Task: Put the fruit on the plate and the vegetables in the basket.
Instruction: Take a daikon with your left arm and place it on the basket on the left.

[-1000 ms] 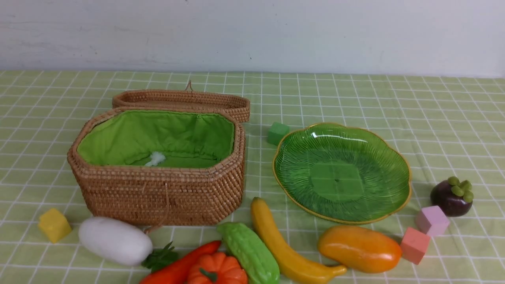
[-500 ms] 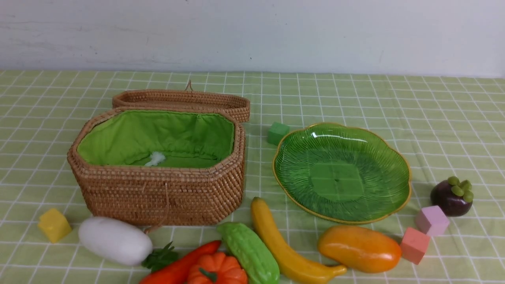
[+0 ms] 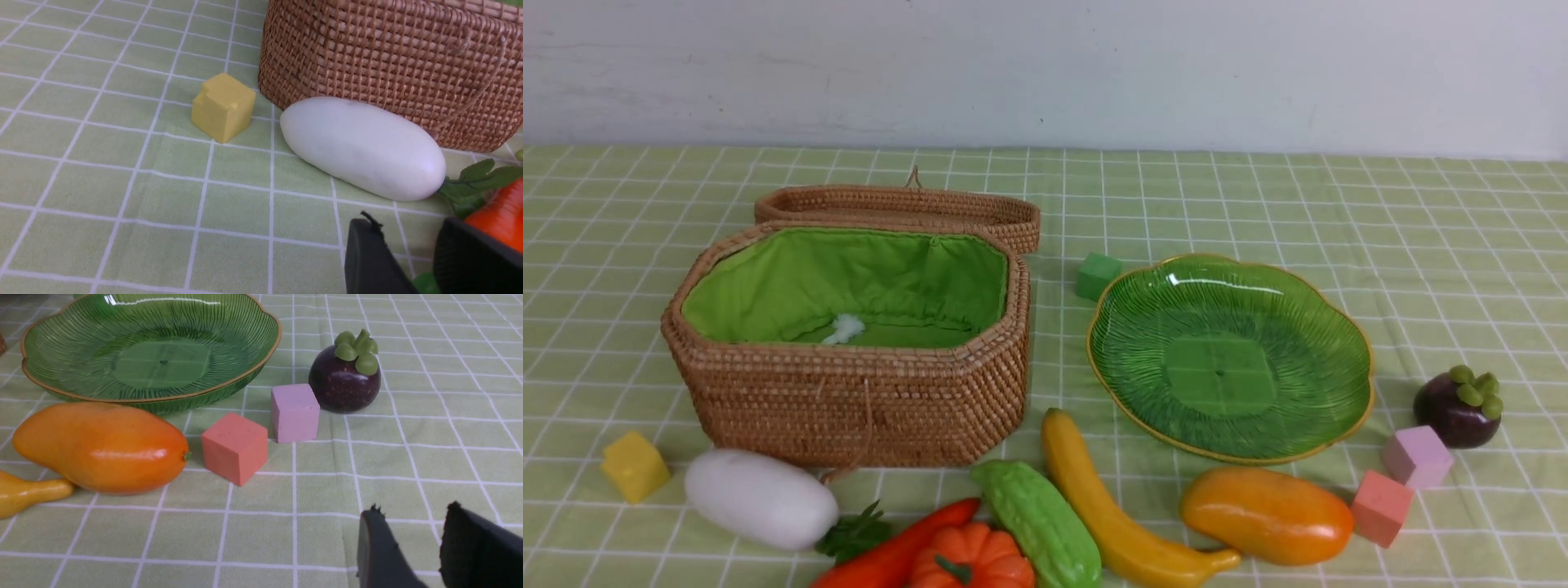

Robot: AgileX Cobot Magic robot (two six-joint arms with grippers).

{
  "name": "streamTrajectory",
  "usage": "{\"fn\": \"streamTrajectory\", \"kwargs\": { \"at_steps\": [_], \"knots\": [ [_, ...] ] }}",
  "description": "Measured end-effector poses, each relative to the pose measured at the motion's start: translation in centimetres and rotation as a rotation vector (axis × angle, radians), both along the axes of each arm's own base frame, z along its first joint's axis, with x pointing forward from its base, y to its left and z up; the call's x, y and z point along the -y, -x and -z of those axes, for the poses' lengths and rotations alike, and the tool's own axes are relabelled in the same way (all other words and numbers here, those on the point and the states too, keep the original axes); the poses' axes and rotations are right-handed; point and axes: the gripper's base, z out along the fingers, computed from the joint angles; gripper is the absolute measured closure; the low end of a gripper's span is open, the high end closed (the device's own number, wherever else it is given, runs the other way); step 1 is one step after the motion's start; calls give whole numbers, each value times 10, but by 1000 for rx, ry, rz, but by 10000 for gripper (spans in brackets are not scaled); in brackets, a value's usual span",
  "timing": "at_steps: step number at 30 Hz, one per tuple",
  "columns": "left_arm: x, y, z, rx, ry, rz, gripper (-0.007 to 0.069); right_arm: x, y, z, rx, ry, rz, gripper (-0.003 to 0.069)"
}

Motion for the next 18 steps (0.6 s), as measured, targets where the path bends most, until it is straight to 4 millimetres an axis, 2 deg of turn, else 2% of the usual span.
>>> {"fn": "streamTrajectory", "kwargs": {
  "at_steps": [4,12,15,18],
  "knots": [
    [1,-2,-11,118,15,11,386,0,0,0,0,0,0,417],
    [4,0,-47,513,94,46,386,0,0,0,0,-1,0,417],
    [4,2,-54,581,168,47,386,0,0,0,0,-1,0,417],
    [2,7,-74,630,246,45,386,0,0,0,0,-1,0,417]
  ]
}}
